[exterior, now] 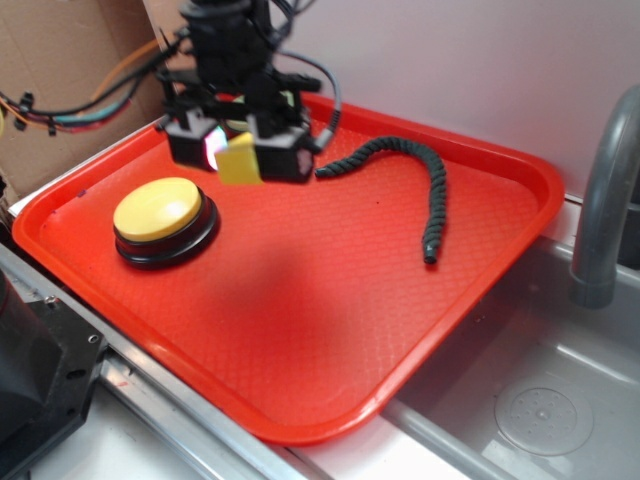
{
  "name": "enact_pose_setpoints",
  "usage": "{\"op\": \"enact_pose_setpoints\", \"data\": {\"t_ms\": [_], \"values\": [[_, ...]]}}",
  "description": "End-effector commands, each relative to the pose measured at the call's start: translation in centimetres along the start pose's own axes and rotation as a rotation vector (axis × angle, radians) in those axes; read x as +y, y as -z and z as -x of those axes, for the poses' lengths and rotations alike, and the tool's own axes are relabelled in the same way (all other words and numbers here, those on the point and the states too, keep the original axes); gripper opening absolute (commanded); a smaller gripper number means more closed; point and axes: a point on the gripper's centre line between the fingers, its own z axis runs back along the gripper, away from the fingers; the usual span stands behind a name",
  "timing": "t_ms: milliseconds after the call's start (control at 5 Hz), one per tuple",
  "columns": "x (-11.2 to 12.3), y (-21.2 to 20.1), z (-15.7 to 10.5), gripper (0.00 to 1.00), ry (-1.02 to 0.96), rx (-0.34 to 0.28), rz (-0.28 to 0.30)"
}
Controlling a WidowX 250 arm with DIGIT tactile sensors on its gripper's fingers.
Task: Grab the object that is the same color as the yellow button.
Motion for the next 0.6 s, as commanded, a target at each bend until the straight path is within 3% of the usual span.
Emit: {"op": "enact_pose_setpoints", "data": {"t_ms": [0,200,400], "values": [[1.7,-7.0,-0.5,0.00,0.229,-0.142,-0.010],[2.6,-7.5,0.3,0.00,0.153,-0.179,0.083],[3.2,-7.5,0.1,0.00,0.163,-0.143,0.031]]}}
